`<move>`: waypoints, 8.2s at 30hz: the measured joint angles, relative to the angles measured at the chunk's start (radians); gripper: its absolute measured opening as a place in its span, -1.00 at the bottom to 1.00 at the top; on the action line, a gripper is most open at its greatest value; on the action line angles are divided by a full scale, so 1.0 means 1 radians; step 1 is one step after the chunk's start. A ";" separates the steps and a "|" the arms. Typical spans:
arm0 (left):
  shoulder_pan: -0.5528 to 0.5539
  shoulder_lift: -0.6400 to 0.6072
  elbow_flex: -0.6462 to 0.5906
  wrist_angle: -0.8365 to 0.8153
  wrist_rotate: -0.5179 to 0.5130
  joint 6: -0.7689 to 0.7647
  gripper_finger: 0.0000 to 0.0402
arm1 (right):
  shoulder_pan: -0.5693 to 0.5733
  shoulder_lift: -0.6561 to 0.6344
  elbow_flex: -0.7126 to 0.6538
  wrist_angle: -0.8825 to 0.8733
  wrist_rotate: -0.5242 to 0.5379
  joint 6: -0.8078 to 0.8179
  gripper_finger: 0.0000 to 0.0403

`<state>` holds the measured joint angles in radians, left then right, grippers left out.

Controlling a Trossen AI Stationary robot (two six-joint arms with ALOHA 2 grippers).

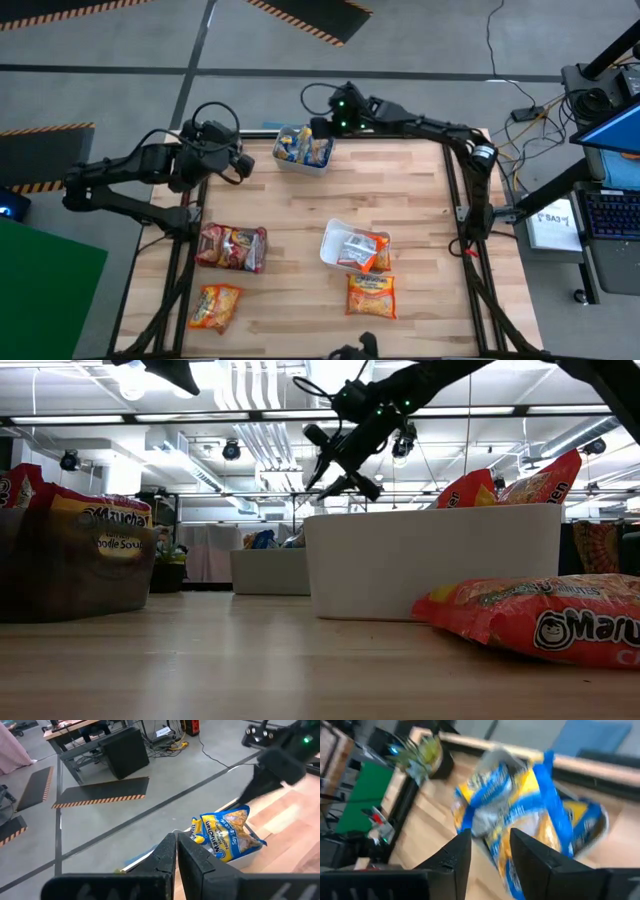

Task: Sort Maruchan noodles
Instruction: Put the blue noodle pack into the gray bin, then put the orange noodle pack into the white bin

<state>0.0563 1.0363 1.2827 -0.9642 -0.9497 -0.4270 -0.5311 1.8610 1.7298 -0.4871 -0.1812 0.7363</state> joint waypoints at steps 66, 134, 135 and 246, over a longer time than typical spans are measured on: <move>-0.001 0.004 0.000 0.053 0.130 -0.034 -1.00 | 0.025 0.163 0.100 -0.108 -0.059 -0.289 -0.96; -0.278 0.114 -0.002 -0.108 0.943 -0.568 -1.00 | 0.310 -0.169 0.234 -0.543 0.268 -0.360 -0.96; -0.312 0.129 -0.002 -0.107 0.943 -0.622 -1.00 | 0.311 -0.183 0.219 -0.545 0.269 -0.369 -0.96; -0.246 0.927 0.531 0.237 0.687 -0.372 -1.00 | 0.683 -0.829 -0.426 -0.326 0.211 -0.118 -0.96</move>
<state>-0.1899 1.9629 1.8132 -0.7267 -0.2627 -0.7992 0.1516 1.0317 1.3037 -0.8131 0.0294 0.6182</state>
